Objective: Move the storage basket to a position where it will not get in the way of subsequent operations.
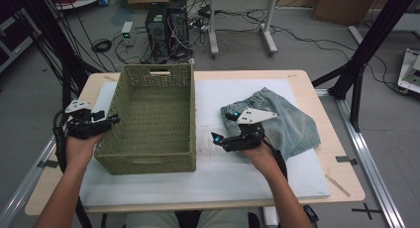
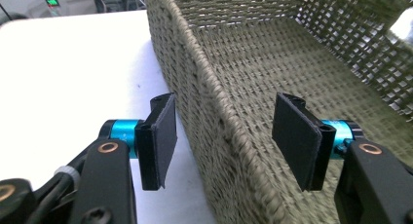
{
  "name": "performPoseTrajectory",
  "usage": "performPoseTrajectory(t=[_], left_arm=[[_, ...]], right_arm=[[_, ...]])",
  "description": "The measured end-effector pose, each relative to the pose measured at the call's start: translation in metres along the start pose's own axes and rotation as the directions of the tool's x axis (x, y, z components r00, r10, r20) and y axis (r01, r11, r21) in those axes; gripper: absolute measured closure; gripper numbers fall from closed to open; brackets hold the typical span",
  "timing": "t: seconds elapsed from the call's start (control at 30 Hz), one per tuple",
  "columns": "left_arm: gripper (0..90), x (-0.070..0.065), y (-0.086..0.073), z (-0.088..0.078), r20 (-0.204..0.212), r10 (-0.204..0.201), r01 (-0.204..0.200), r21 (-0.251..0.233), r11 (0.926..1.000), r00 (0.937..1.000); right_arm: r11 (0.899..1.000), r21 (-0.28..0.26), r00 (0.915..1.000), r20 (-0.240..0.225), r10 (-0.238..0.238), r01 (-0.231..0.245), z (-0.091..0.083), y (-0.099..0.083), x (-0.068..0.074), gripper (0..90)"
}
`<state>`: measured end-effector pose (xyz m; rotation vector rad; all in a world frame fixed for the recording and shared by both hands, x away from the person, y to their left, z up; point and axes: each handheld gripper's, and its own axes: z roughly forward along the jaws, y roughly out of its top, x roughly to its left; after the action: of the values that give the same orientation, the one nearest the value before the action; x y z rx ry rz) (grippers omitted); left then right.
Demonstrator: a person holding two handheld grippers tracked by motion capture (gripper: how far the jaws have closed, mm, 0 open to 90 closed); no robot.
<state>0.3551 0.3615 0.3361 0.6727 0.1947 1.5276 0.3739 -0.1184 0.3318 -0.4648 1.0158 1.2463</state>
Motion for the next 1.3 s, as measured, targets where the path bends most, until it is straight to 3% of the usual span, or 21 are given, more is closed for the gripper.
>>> performPoseTrajectory(t=[0.2,0.23,0.3,0.43,0.6,0.7,0.8,0.9,1.03,1.3], left_arm=[[43.2,0.002,0.0,-0.005,-0.013,0.007,-0.007,0.002,1.0,0.9999],[46.8,0.003,0.0,-0.006,-0.025,0.03,-0.029,0.005,0.9996,0.9992],[46.8,0.006,-0.002,-0.007,-0.005,0.017,-0.017,0.001,0.9998,0.9998],[51.5,0.003,-0.003,-0.007,0.008,0.046,-0.046,-0.015,0.9988,0.9989],[49.5,0.009,-0.01,-0.011,0.068,0.031,-0.028,-0.047,0.9985,0.9972],[49.5,0.009,-0.011,-0.012,0.091,0.047,-0.044,-0.033,0.9985,0.9947],[50.0,0.008,-0.012,-0.014,0.103,0.064,-0.061,-0.031,0.9977,0.9927],[52.5,0.007,-0.013,-0.015,0.1,0.099,-0.098,-0.013,0.9951,0.9901],[54.3,0.007,-0.014,-0.017,0.109,0.11,-0.109,-0.019,0.9939,0.988],[56.8,0.007,-0.015,-0.02,0.116,0.127,-0.125,-0.028,0.9918,0.985]], right_arm=[[1.0,0.004,1.0,0.002,0.003,-0.003,0.004,0.0,0.001,16.4],[1.0,0.004,1.0,0.001,0.003,-0.003,0.005,0.001,0.001,16.5],[1.0,0.006,1.0,-0.002,0.005,-0.005,0.007,0.001,0.001,16.5],[1.0,0.011,0.9999,-0.007,0.012,-0.012,0.014,0.002,-0.001,16.5],[1.0,0.004,0.9972,-0.073,0.015,-0.015,0.03,0.006,-0.007,17.1],[1.0,0.016,0.9874,-0.158,0.009,-0.006,0.044,0.011,-0.005,17.2],[1.0,0.02,0.9775,-0.21,-0.017,0.022,0.055,0.018,0.001,19.0],[0.999,0.037,0.9713,-0.237,-0.025,0.035,0.063,0.022,0.003,19.6],[0.997,0.05,0.966,-0.255,-0.044,0.058,0.064,0.027,0.001,19.6],[0.997,0.052,0.9613,-0.273,-0.041,0.057,0.066,0.027,0.0,19.5]])
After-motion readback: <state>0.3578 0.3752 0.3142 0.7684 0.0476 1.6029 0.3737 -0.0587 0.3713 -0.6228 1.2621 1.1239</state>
